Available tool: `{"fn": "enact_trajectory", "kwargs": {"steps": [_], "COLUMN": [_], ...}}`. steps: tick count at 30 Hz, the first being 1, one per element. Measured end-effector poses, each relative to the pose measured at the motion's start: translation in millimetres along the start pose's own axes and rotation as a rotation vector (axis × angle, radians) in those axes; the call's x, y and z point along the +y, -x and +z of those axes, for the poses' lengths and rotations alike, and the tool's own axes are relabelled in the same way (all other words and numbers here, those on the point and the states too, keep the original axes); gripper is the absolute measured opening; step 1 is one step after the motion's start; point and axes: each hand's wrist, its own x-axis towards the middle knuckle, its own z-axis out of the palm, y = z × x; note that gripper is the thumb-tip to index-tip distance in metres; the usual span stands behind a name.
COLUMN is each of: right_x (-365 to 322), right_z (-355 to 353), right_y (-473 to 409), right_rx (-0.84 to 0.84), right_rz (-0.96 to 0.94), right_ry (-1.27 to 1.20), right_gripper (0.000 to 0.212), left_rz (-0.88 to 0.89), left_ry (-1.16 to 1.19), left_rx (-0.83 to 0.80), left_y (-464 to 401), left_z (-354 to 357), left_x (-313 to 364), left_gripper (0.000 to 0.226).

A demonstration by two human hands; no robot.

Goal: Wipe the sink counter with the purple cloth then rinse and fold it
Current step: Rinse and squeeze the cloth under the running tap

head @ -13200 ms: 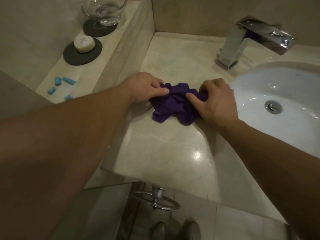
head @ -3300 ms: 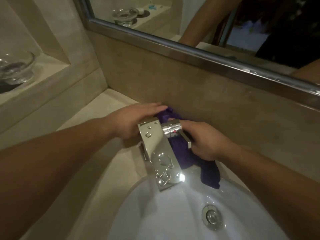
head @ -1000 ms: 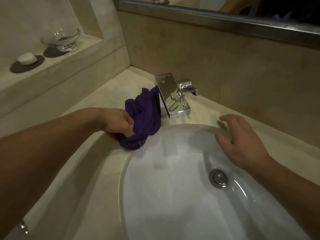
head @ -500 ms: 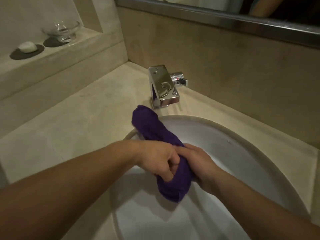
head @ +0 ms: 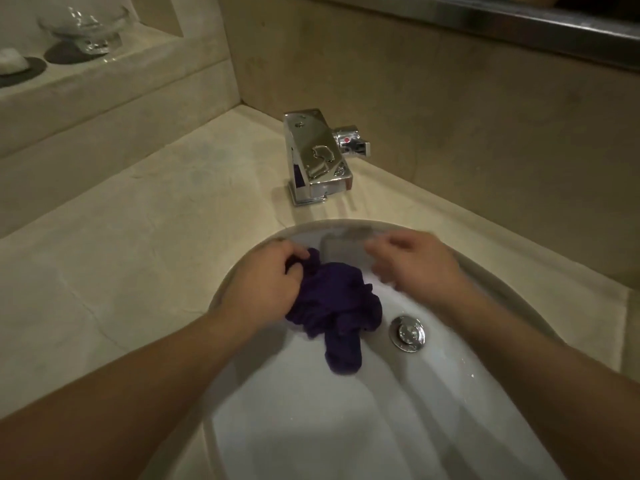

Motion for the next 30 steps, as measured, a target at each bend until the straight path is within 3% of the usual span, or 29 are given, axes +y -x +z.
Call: {"fn": "enact_trajectory", "kwargs": {"steps": [3,5,7,12,22,26,28,30], "right_x": [-43.6,-64.7,-73.5,-66.7,-56.3,-13.1,30.5,69.5], "right_z": [-10.7,-14.8,-15.7,-15.3,-22.4,4.5,27.7,49.0], "right_y": [-15.5,-25.3,-32.2,-36.0,-43.1,-21.0,-7.8,7.0], "right_rx": [-0.052,-0.041,-0.013,0.025,-0.013,-0.048,-0.044,-0.091], "right_rz": [-0.069,-0.118,-0.105,-0.093,-0.104,-0.143,-0.113,-0.042], "right_ry": [-0.466,-0.52,-0.539,-0.449,-0.456,-0.339,-0.151,0.135], "right_gripper": [0.018,0.021,0.027,0.033,0.031,0.018,0.003,0.044], "left_rz": [0.12,0.143,0.153,0.178,0.187,0.197,0.189,0.17], "left_ry": [-0.12,-0.275,-0.36,-0.369,-0.405,-0.398,-0.397,-0.37], "left_rx": [-0.159,-0.237,-0.166,0.06,0.106,0.119,0.133,0.144], "left_y": [5.2,6.5,7.0,5.6,4.9,2.6,2.1,2.5], "left_z": [14.0,24.2,30.2,35.4,38.3,40.7,42.1,42.4], "left_x": [-1.0,-7.5,-14.4,-20.7,-20.3,-24.4,-23.7,-22.3], "left_gripper": [0.047,0.062,0.056,0.031,0.031,0.031,0.034,0.039]}}
